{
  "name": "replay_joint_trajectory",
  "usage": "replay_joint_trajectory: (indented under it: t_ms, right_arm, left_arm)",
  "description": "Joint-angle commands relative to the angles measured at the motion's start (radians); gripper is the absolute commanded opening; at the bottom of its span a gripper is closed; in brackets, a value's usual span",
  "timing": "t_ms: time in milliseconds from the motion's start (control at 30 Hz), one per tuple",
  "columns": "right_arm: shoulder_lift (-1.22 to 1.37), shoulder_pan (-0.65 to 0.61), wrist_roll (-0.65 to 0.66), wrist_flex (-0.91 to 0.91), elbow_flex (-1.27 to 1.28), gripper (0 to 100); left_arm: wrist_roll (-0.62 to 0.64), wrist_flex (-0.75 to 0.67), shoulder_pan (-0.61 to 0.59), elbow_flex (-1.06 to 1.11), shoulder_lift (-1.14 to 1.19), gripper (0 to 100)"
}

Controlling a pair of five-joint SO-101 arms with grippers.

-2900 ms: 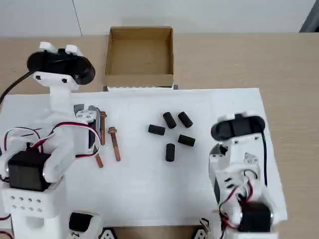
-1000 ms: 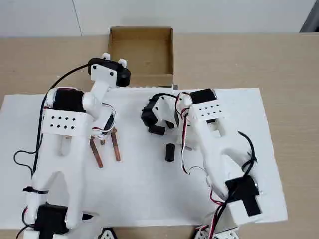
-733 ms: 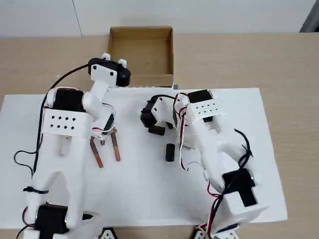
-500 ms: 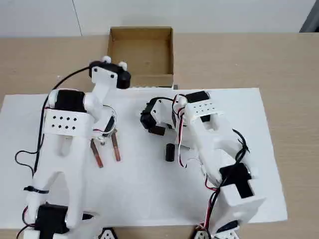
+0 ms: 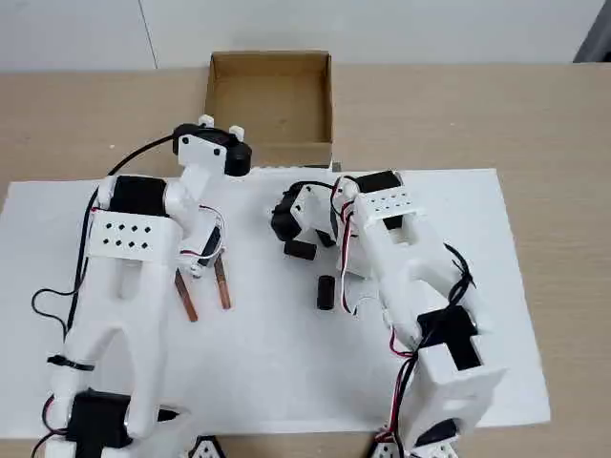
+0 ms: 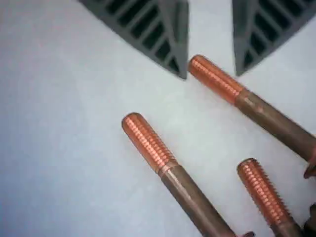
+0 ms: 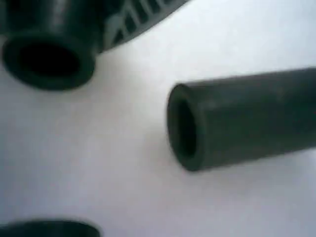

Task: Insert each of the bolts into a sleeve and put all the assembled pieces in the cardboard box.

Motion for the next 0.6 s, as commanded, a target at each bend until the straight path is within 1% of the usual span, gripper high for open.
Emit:
replay_joint_trajectory:
  t_ms: [0, 67, 133, 333, 467, 567]
  right_arm:
    - [-0.002, -0.028, 0.002, 0.012, -0.035, 1.0]
    - [-0.002, -0.027, -0.003, 0.058, -0.083, 1.0]
    - [-0.002, -0.025, -0.051, 0.114, -0.15, 1.0]
    - [-0.002, -0.024, -0.149, 0.294, -0.379, 1.0]
    - [-0.002, 0.01, -0.224, 0.403, -0.52, 1.0]
    - [-0.002, 0.061, -0.293, 0.438, -0.585, 0.8]
  left_arm:
    - [0.0, -0.015, 0.005, -0.008, -0.006, 6]
    - [-0.002, -0.014, 0.006, -0.01, -0.008, 6]
    - [0.0, -0.005, 0.005, -0.027, -0.008, 6]
    - [0.0, 0.063, -0.002, -0.17, -0.008, 6]
    - [0.002, 0.066, -0.003, -0.217, -0.008, 6]
    - [0.002, 0.061, -0.003, -0.216, 0.002, 6]
